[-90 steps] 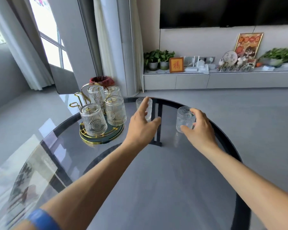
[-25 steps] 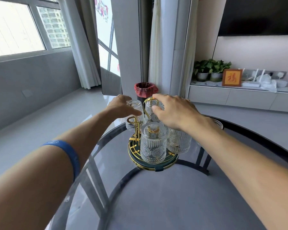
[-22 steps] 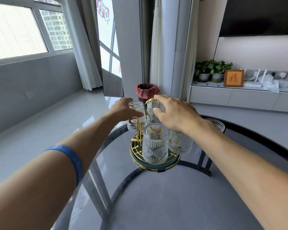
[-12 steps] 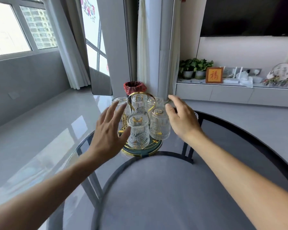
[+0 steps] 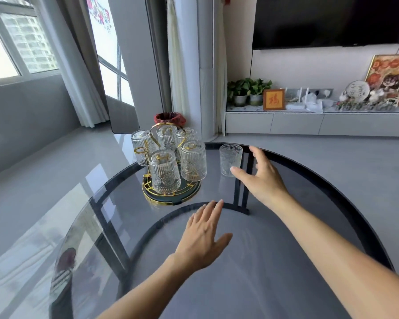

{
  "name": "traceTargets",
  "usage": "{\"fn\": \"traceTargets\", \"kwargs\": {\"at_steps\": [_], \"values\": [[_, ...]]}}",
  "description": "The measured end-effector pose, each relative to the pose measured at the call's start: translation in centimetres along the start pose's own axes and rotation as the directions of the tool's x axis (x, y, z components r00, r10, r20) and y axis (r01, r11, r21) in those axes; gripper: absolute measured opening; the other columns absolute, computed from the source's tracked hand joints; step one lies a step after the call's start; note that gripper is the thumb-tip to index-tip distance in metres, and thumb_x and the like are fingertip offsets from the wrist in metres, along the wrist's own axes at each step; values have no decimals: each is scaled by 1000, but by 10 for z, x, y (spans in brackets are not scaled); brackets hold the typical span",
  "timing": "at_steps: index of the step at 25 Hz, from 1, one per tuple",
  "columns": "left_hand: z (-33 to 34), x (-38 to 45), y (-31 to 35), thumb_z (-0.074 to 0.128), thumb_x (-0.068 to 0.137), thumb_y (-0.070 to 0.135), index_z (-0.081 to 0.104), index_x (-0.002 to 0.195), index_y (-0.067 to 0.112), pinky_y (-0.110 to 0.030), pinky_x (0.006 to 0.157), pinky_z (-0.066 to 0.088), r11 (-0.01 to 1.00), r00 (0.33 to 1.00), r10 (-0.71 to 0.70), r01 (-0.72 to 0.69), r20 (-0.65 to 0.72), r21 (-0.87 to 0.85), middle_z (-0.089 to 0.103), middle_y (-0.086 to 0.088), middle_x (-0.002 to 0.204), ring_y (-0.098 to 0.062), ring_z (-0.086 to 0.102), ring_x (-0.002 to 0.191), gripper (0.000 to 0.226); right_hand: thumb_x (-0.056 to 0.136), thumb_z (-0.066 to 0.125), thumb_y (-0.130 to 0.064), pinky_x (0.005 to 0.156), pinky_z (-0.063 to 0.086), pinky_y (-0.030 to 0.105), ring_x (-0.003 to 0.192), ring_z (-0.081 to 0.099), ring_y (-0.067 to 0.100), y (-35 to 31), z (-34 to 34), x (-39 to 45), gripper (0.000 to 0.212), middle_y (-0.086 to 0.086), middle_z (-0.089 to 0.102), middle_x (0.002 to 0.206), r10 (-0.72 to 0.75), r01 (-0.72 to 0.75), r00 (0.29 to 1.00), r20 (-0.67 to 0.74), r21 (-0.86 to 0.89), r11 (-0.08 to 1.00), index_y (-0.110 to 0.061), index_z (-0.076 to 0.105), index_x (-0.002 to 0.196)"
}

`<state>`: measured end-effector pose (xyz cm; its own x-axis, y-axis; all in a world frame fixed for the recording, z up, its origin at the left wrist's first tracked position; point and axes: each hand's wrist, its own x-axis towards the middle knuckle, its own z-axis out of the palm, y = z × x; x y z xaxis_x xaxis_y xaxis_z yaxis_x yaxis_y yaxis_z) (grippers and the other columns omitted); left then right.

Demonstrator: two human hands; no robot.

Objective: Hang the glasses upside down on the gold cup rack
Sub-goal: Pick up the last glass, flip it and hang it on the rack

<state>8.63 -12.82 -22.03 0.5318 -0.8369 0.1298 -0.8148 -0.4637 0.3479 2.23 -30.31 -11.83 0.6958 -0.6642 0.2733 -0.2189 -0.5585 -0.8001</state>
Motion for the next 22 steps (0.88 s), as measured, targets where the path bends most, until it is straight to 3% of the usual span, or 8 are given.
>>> {"fn": "traceTargets", "kwargs": {"at_steps": [3,6,9,13,16,20,22], "values": [[18,26,-6,36,92,63,18,155,22,-40,120,9,996,995,-67,63,74,56,19,-6,164,-25,12,150,78,77,69,-51,106,34,36,137,37,18,15,-3,0,84,-3,33,156,5,-4,999,34,-14,1000,-30,27,147],[16,48,-22,33,89,72,25,154,28,-39,119,6,992,993,27,-41,116,115,19,-5,164,-22,11,150,78,73,72,-54,108,34,38,138,36,18,34,5,9,90,-3,31,156,66,-68,996,65,29,997,-33,26,147],[18,60,-37,28,85,79,22,154,35,-37,119,3,987,988,90,-106,126,121,15,-1,165,-18,6,151,82,68,76,-54,110,35,43,138,36,19,57,27,23,96,-4,29,157,126,-131,990,63,91,987,-36,23,147],[26,63,-37,17,82,83,14,154,41,-37,121,-4,987,989,72,-89,125,135,7,4,166,-16,-2,152,83,68,80,-45,112,31,41,141,31,21,72,60,53,105,0,23,160,197,-198,980,18,133,971,-29,17,150],[28,65,-41,17,83,81,13,154,41,-39,122,-2,985,987,84,-103,134,138,7,3,166,-16,-3,152,81,69,80,-41,112,28,37,142,25,23,63,83,88,107,2,19,160,142,-140,987,-79,30,990,-24,13,151],[29,64,-43,17,85,80,13,154,40,-38,122,-4,985,989,104,-117,106,127,5,4,166,-15,-4,151,80,71,78,-40,110,30,50,145,17,33,57,102,128,117,2,-5,164,110,-120,993,-54,-256,959,-27,-5,152],[31,63,-44,19,85,79,13,154,39,-36,121,-6,987,990,98,-109,101,117,4,4,166,-14,-6,151,80,72,78,-41,106,35,49,142,24,34,57,109,142,114,3,4,163,139,-145,989,-43,-251,957,-26,-2,152]]}}
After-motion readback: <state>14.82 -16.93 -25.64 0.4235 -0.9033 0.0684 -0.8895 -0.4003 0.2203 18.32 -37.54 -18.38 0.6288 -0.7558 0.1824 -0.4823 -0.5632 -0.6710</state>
